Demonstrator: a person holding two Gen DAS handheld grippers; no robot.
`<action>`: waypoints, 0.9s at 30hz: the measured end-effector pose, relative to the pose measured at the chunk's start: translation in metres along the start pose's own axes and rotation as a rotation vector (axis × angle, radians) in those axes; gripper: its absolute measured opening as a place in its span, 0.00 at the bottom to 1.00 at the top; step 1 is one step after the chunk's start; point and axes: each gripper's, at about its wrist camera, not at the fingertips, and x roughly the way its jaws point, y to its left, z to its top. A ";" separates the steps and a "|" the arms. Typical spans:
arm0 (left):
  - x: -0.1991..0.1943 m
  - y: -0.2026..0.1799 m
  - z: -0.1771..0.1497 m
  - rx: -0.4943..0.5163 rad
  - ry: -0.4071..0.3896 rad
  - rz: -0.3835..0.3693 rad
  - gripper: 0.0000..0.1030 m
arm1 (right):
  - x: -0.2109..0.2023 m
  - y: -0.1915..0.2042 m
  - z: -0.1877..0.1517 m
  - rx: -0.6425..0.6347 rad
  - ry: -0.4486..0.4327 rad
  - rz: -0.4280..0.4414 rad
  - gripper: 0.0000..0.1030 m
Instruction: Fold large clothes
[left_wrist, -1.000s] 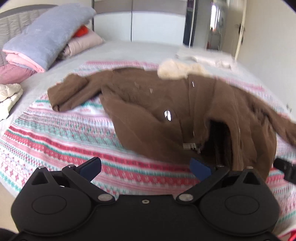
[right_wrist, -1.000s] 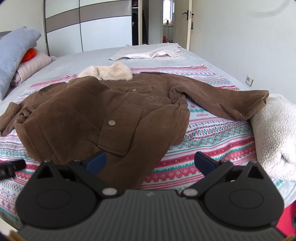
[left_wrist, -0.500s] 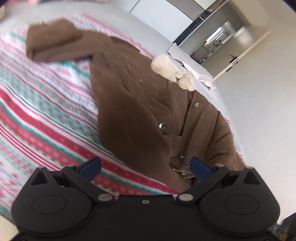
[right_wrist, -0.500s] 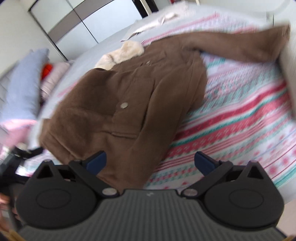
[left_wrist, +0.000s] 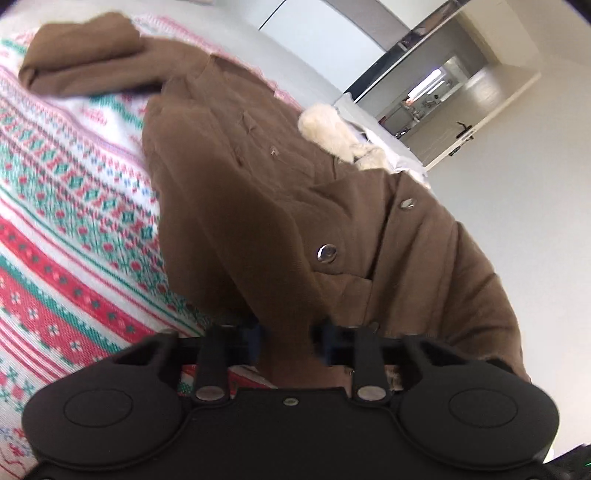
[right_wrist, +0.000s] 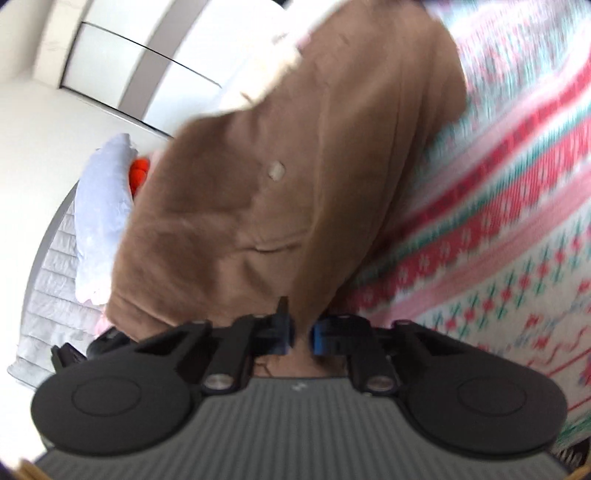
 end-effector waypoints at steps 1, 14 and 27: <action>-0.007 -0.002 0.002 0.010 -0.010 -0.010 0.16 | -0.009 0.005 0.000 -0.032 -0.033 -0.005 0.07; -0.120 0.015 0.064 0.084 -0.232 0.045 0.11 | -0.163 0.025 0.031 -0.152 -0.548 -0.167 0.06; -0.111 0.026 0.044 0.343 -0.127 0.368 0.87 | -0.117 -0.027 0.032 -0.131 -0.278 -0.423 0.24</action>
